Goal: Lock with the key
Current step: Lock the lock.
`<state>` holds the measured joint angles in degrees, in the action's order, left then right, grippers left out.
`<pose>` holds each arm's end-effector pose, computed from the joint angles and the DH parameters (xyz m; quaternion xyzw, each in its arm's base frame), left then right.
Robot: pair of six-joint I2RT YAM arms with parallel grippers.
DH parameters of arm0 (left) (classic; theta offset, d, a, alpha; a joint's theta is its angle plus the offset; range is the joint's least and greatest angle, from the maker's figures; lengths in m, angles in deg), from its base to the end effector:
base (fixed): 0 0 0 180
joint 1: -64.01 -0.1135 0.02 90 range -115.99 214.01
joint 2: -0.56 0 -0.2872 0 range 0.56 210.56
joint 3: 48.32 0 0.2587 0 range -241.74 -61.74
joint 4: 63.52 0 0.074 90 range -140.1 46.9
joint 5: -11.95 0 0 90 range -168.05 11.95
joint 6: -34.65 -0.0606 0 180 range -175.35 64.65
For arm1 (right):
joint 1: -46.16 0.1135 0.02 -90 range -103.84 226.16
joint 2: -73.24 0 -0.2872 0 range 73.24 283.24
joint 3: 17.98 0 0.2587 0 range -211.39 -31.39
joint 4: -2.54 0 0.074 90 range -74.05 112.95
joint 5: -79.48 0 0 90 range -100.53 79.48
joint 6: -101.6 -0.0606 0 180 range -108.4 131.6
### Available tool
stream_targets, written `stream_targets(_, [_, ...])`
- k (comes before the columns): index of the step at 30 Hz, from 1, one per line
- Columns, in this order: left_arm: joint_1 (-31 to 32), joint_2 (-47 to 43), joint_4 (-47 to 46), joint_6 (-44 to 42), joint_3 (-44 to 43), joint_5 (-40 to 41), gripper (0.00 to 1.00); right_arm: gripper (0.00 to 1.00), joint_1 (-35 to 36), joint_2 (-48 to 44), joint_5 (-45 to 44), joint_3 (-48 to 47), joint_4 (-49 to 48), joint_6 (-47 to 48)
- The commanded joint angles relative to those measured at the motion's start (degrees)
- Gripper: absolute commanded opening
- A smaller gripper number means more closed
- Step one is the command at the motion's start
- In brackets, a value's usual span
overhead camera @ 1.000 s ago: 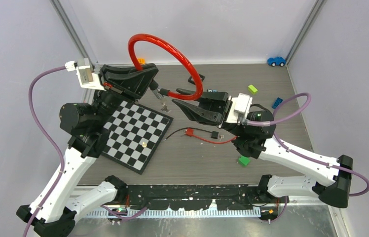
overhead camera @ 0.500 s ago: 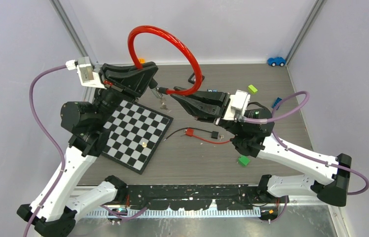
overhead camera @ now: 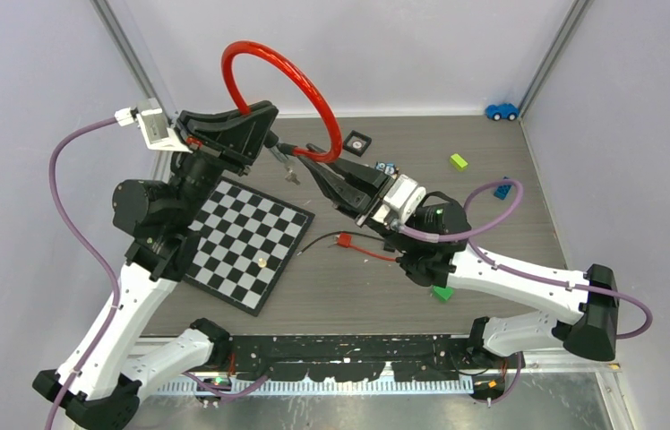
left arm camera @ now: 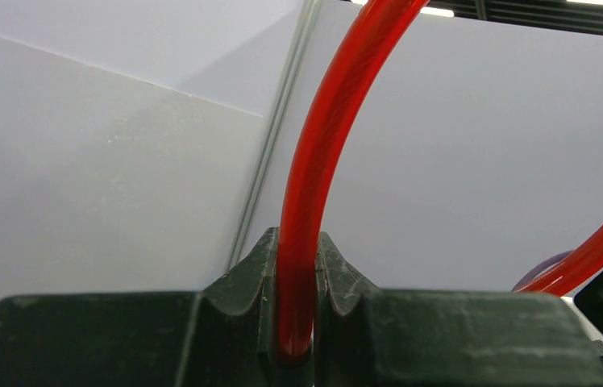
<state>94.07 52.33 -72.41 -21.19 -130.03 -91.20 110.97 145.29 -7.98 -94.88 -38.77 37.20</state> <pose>0.1403 -0.0971 0.5516 0.0879 0.4324 -0.5182 0.7327 0.1178 0.2567 0.5056 -0.2793 0.2484 0.3190 0.8709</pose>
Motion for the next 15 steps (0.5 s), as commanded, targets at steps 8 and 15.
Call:
stream_targets(8, [1.4,-1.7,-3.5,2.4,-0.6,-4.3,0.00,0.17,-0.5,0.3,-3.8,1.0,5.1,-1.2])
stream_targets(15, [1.4,-2.2,-3.2,1.5,-0.6,-3.6,0.00,0.42,-0.6,-2.9,-3.4,2.9,4.4,-3.0])
